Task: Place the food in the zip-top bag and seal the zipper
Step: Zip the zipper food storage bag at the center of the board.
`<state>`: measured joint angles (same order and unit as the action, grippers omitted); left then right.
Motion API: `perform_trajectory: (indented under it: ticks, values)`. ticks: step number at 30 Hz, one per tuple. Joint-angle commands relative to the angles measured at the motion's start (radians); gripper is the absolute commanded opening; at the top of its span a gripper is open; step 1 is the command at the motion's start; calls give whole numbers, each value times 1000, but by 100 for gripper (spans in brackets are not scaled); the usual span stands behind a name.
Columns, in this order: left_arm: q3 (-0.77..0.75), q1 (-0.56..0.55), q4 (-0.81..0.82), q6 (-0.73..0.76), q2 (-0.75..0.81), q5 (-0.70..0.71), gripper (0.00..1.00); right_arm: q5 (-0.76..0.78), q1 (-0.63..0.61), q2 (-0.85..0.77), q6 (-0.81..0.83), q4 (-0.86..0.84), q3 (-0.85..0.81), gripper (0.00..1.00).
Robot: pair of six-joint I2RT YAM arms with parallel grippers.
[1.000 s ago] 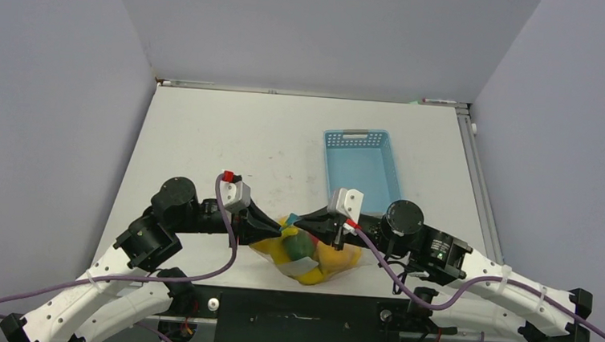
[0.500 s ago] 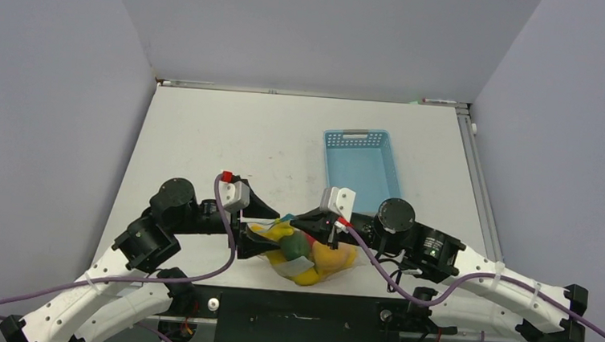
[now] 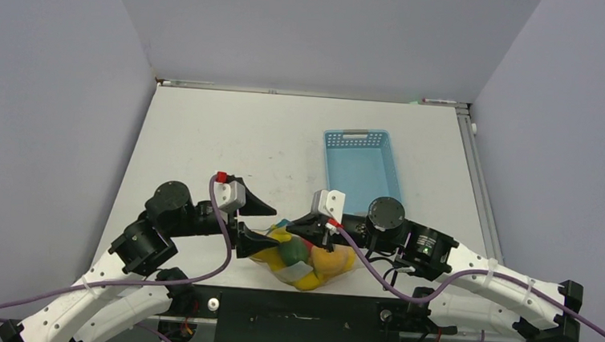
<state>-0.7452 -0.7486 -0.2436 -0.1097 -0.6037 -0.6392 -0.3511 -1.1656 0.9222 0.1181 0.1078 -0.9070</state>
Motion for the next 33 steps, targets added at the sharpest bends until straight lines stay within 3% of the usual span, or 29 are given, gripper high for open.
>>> perform_trajectory:
  ticks: [1,9,33]
  values:
    - [-2,9,24,7,16,30,65,-32,3,-3,8,-67,-55,5]
    - [-3,14,26,9,18,27,46,-32,4,-5,8,-66,-54,5]
    - [4,22,39,6,35,56,45,-48,3,5,-1,-76,-41,5]
